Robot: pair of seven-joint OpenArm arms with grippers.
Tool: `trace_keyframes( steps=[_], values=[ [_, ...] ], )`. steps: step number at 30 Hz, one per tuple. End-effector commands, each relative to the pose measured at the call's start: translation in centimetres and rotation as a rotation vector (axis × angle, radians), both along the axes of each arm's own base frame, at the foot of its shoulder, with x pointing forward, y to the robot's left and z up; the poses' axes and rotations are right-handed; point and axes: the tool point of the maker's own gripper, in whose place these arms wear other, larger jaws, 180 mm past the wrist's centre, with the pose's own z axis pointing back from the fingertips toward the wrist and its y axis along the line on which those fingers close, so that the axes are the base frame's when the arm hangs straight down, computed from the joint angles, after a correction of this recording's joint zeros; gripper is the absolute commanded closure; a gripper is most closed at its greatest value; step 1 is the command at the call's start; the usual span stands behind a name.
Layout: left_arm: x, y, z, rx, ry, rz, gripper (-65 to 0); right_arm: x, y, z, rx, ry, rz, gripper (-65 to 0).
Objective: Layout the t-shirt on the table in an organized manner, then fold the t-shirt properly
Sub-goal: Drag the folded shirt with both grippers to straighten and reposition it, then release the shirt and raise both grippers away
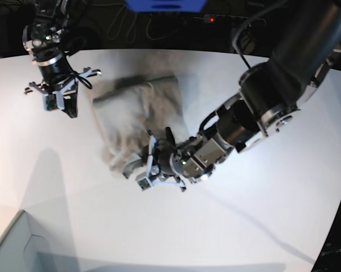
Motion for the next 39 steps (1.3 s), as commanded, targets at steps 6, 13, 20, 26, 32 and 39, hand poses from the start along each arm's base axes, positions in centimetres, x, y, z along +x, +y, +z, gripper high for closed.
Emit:
trace_keyframes(
  steps=[6, 13, 20, 26, 32, 39],
  values=[
    [1.1, -1.8, 2.1, -0.043, -0.035, -0.022, -0.9, 0.6, 0.2, 1.3, 0.010, -0.052, 0.009, 0.0],
    [2.2, -1.9, 3.2, -0.046, -0.061, -0.023, -31.2, 0.5, 0.2, 1.2, 0.011, -0.050, 0.008, 0.0],
    [3.6, -3.6, 6.6, -0.096, -0.132, -0.061, -33.3, 0.4, 0.2, 1.1, 0.010, -0.045, 0.008, 0.0],
    [7.5, 0.0, 13.2, -0.297, -0.233, 0.083, -33.3, 1.9, 4.2, 1.4, 0.051, -0.065, 0.105, 0.0],
    [10.6, 14.7, 16.7, -0.433, -0.277, 0.481, -33.3, 3.3, 8.2, 1.7, 0.097, -0.085, 0.199, 0.0],
    [3.0, 36.7, 15.0, -0.373, -0.249, 0.994, -33.3, 1.9, 7.9, -3.2, 0.145, 0.040, 0.173, 0.0]
  ],
)
